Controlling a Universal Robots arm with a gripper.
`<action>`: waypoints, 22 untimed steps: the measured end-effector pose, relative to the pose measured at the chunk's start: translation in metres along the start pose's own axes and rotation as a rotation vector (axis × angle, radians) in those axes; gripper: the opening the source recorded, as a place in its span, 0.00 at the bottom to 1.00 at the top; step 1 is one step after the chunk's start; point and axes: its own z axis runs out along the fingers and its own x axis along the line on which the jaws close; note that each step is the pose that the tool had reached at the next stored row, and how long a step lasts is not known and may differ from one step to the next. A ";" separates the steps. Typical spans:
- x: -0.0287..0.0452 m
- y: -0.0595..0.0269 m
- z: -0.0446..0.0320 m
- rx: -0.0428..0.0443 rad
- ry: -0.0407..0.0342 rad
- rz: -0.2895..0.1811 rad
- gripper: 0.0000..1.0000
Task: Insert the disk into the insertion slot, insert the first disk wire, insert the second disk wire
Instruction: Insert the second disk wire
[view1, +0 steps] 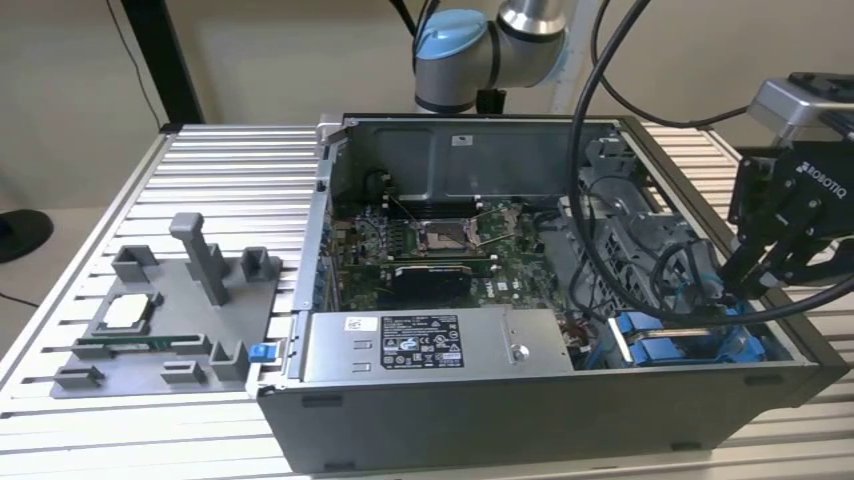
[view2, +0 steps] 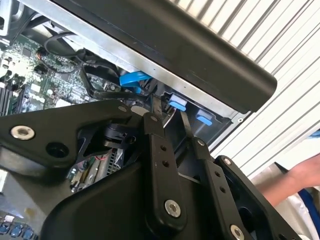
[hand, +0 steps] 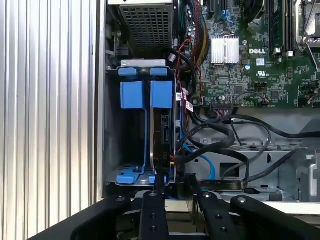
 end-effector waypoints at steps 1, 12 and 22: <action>-0.0001 0.0000 0.0000 0.0000 -0.0002 0.000 1.00; -0.0003 0.0000 0.0000 -0.0004 -0.0141 -0.002 0.00; 0.0000 0.0017 -0.0048 -0.0005 -0.0169 -0.002 0.00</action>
